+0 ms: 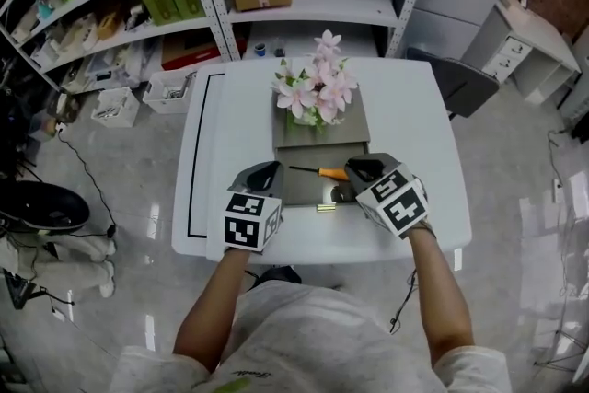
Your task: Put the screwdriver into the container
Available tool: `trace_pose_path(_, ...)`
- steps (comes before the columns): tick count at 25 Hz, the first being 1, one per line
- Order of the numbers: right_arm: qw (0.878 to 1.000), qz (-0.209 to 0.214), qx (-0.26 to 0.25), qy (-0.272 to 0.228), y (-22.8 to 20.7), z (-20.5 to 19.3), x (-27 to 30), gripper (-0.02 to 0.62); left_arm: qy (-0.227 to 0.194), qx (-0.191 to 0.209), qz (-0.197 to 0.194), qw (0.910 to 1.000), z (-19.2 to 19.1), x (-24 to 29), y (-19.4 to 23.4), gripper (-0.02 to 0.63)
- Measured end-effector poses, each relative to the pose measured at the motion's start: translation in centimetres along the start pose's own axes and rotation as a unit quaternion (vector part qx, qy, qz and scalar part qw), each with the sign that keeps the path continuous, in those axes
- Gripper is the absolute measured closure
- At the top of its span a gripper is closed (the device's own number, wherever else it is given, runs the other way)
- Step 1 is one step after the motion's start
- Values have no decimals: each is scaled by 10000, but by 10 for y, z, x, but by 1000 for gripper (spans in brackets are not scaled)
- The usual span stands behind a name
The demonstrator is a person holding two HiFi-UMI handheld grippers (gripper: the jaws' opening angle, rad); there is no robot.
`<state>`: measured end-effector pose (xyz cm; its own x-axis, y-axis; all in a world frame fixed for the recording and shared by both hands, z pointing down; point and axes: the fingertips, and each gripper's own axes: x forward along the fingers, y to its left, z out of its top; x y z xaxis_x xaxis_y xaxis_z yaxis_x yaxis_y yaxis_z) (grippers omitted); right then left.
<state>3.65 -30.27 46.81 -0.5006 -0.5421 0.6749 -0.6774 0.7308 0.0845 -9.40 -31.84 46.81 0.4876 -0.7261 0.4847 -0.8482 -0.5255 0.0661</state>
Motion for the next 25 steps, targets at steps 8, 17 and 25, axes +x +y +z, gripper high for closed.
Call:
trace_pose_path(8,9943,-318,699,-733,-15,-5,-50,581,-202,78,272,9994,18,-17,-21,603)
trace_pose_path(17,9777,-681,1255,-1541,-25,-13,-98,590,-336,42,420,9985,20,-35,-51,603)
trace_pose_path(25,9700,-808,1406,-1808,-20,-19,-115,591,-467,3,509,9976,15,-49,-62,603)
